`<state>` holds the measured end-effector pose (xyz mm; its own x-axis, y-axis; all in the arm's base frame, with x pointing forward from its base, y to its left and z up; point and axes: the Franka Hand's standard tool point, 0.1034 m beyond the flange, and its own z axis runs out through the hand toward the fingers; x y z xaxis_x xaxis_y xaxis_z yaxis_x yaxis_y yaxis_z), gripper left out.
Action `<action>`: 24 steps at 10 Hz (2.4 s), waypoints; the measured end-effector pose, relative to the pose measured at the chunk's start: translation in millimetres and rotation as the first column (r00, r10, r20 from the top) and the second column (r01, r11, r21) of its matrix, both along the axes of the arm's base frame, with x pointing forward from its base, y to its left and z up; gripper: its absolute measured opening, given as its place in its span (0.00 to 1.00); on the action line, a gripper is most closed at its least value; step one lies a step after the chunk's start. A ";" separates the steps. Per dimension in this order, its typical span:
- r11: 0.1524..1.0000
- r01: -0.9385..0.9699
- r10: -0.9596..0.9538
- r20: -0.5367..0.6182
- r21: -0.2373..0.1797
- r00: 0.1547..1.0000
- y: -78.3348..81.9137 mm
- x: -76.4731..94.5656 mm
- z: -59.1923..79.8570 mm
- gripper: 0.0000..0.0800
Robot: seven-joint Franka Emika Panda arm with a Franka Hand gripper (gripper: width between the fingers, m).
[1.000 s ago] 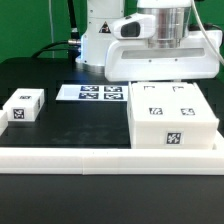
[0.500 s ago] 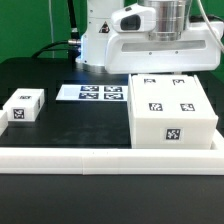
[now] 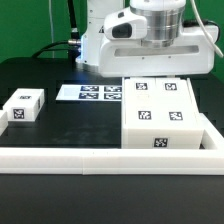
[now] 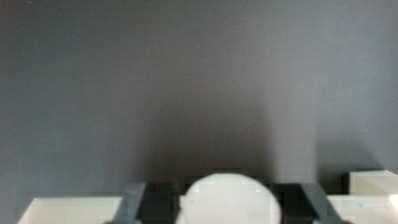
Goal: Assemble cabinet
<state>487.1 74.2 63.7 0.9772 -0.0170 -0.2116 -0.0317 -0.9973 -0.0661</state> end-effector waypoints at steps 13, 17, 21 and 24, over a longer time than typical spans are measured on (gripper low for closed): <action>1.000 -0.007 0.009 -0.189 0.013 0.982 8.4 6.2 41.7 0.28; 0.999 0.031 -0.027 -0.254 0.008 0.967 6.9 -4.7 39.1 0.28; 0.999 0.039 -0.033 -0.342 0.010 0.939 10.1 -6.7 62.4 0.28; 0.999 0.042 -0.037 -0.347 0.007 0.937 10.2 -7.7 59.4 0.28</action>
Offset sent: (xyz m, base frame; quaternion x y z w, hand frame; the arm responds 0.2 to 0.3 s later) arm 0.0000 0.0000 0.0000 0.0000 0.0000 0.0000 1.0000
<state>479.4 84.4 123.0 0.8419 -0.0482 -0.5374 -0.0940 -0.9939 -0.0581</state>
